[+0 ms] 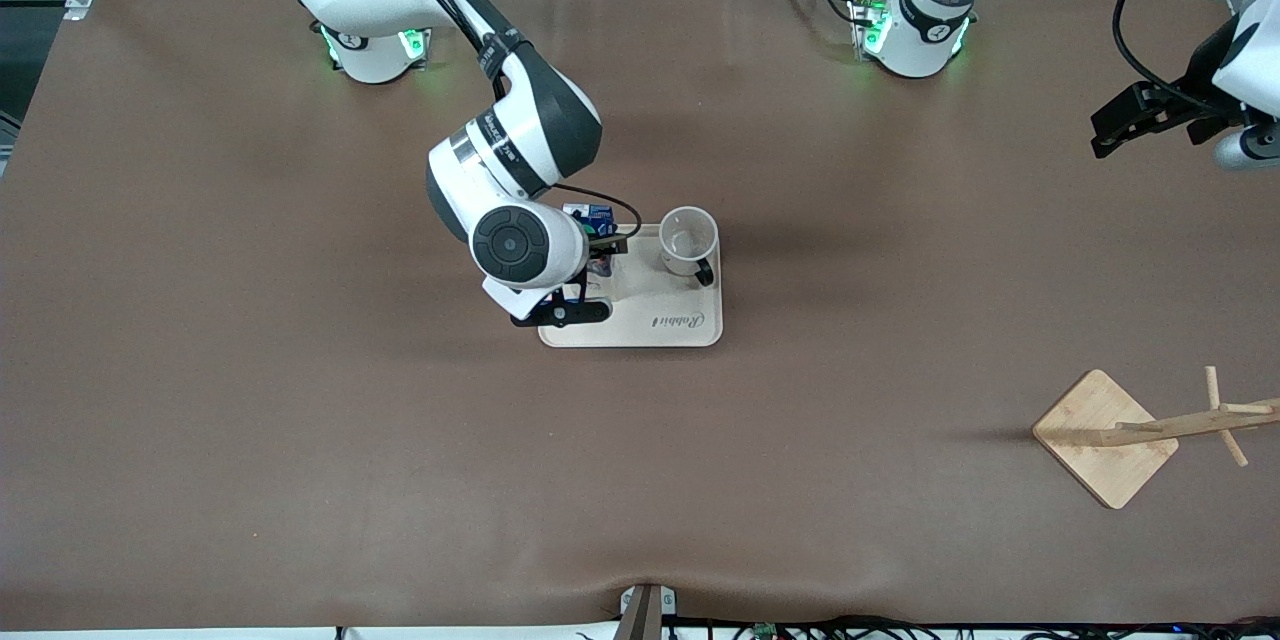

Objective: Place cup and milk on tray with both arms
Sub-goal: 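Lower the milk carton onto the tray beside the mug, right gripper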

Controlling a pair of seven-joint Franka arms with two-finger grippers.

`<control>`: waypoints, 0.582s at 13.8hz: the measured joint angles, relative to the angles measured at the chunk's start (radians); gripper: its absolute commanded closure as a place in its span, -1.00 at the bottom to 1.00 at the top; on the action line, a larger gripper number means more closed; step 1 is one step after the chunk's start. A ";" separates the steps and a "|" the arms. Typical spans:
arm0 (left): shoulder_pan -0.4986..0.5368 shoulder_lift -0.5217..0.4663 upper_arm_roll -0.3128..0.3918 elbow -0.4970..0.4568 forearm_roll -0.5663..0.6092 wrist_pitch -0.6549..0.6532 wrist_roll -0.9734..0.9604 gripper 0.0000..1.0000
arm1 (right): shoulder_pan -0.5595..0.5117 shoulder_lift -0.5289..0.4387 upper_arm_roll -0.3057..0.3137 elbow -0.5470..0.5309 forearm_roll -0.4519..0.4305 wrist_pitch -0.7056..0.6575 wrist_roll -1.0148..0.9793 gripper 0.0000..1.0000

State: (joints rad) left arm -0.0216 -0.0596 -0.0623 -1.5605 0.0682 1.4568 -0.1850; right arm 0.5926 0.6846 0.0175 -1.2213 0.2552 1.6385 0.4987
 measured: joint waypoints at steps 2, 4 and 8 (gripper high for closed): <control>0.001 0.000 0.000 0.007 0.000 0.000 0.000 -1.00 | 0.003 0.000 0.001 0.035 0.000 0.000 -0.002 -1.00; 0.001 0.000 0.000 0.014 0.000 0.000 0.000 -1.00 | 0.002 -0.001 0.000 0.067 0.000 -0.026 -0.002 -1.00; 0.000 -0.001 0.000 0.020 0.000 0.000 0.000 -1.00 | -0.058 -0.035 -0.019 0.126 -0.002 -0.197 -0.002 -1.00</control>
State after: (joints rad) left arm -0.0213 -0.0603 -0.0619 -1.5402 0.0683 1.4568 -0.1850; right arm 0.5351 0.6494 -0.0016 -1.0953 0.2535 1.4418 0.4967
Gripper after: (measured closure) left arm 0.000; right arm 0.000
